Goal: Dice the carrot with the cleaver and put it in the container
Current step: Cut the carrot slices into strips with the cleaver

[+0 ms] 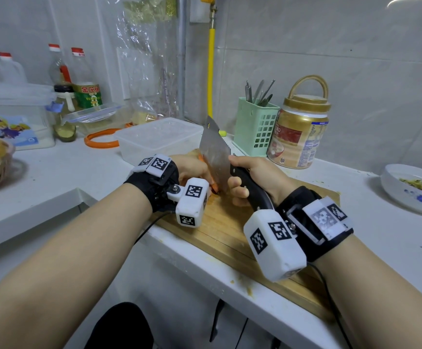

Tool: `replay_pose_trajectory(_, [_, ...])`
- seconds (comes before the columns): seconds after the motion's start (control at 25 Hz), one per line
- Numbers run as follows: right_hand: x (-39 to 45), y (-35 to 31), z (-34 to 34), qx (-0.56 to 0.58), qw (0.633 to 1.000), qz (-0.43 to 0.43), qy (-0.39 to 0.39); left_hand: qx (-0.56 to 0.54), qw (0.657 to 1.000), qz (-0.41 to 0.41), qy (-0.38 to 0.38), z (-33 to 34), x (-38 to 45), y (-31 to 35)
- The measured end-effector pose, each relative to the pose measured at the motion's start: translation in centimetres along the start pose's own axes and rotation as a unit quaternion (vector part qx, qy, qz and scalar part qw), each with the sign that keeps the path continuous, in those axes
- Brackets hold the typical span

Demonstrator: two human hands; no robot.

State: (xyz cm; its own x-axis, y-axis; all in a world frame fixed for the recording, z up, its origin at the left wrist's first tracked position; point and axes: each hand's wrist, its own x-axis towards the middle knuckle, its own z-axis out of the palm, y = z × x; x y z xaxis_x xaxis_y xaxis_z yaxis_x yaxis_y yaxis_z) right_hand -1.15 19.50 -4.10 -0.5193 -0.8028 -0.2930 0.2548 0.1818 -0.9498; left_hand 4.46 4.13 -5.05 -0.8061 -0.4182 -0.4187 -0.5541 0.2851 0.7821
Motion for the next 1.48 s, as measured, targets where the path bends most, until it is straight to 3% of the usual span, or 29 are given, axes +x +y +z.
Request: replay_pose_trajectory(1.48, [0.86, 0.94, -0.84, -0.037, 0.998, -0.047, -0.021, -0.013, 1.000, -0.016, -0.010, 0.18, -0.19, 0.22])
